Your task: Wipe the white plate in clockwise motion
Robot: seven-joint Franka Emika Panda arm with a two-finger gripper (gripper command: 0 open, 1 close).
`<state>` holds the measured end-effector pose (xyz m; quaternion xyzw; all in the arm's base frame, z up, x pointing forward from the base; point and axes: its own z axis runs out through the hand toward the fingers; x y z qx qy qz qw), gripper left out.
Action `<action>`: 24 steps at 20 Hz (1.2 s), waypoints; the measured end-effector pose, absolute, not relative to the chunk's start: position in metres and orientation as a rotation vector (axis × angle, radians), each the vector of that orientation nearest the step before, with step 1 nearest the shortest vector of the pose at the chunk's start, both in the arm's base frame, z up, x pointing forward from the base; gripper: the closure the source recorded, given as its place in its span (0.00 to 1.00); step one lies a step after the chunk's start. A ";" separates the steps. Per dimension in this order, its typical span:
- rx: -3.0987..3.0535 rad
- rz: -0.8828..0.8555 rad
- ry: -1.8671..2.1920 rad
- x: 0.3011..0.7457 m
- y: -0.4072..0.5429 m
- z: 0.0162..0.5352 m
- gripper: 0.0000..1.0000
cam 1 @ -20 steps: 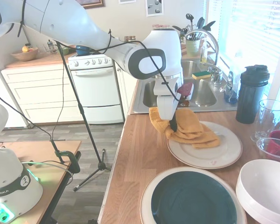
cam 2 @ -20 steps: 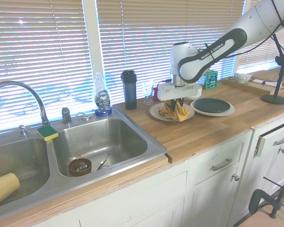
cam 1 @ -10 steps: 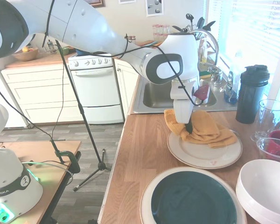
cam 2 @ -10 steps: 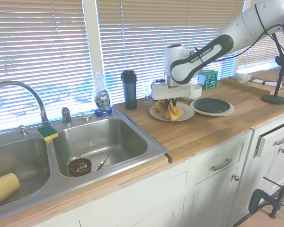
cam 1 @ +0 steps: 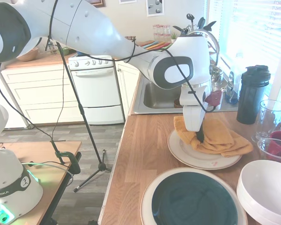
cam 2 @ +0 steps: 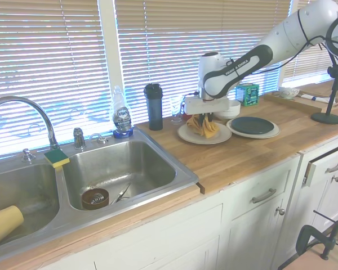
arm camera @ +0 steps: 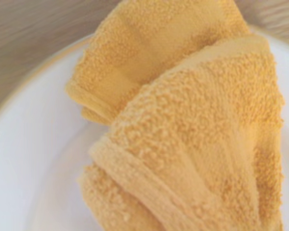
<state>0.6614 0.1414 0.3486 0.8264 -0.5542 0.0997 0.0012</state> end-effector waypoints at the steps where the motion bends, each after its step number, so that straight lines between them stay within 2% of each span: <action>1: 2.587 0.310 -1.740 0.661 0.139 0.348 1.00; 5: 2.572 0.307 -1.723 0.651 0.132 0.351 1.00; 12: 2.558 0.268 -1.682 0.607 0.126 0.364 1.00; 18: 2.604 0.193 -1.628 0.571 0.156 0.367 1.00; 24: 2.658 0.175 -1.628 0.564 0.181 0.376 1.00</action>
